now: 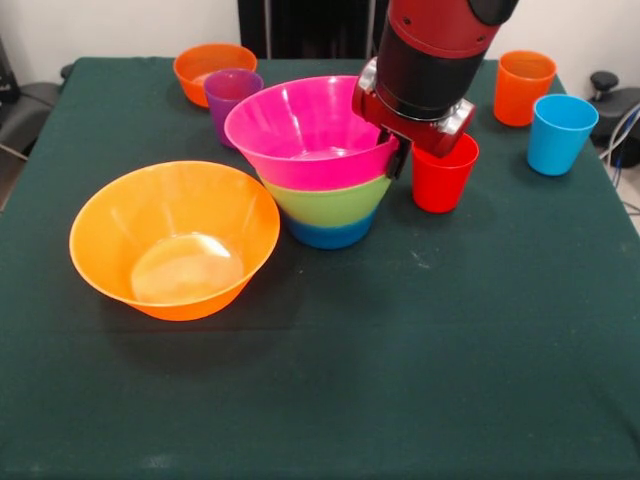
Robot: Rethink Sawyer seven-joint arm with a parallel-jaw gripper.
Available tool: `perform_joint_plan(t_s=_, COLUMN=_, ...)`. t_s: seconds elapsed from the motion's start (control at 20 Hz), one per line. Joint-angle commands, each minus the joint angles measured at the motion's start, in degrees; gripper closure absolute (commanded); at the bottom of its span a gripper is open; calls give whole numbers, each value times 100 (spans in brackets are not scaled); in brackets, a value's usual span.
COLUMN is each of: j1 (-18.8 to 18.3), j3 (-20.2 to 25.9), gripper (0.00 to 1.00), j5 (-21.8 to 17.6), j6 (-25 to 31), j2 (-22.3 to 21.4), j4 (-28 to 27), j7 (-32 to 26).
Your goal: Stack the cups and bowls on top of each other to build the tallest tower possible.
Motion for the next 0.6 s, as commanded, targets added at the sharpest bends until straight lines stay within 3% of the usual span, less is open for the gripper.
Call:
perform_joint_plan(t_s=0.05, j1=-42, j3=390, gripper=100, j5=-103, j6=-547, j2=30, j4=369, j7=571)
perform_joint_plan(t_s=0.3, j1=-70, j3=445, gripper=100, j5=-119, j6=-545, j2=-6, j4=440, j7=434)
perform_joint_plan(t_s=0.35, j1=-70, j3=447, gripper=0, j5=-130, j6=-561, j2=-11, j4=453, j7=414)
perform_joint_plan(t_s=0.6, j1=-97, j3=483, gripper=0, j5=-122, j6=-543, j2=-26, j4=467, j7=349)
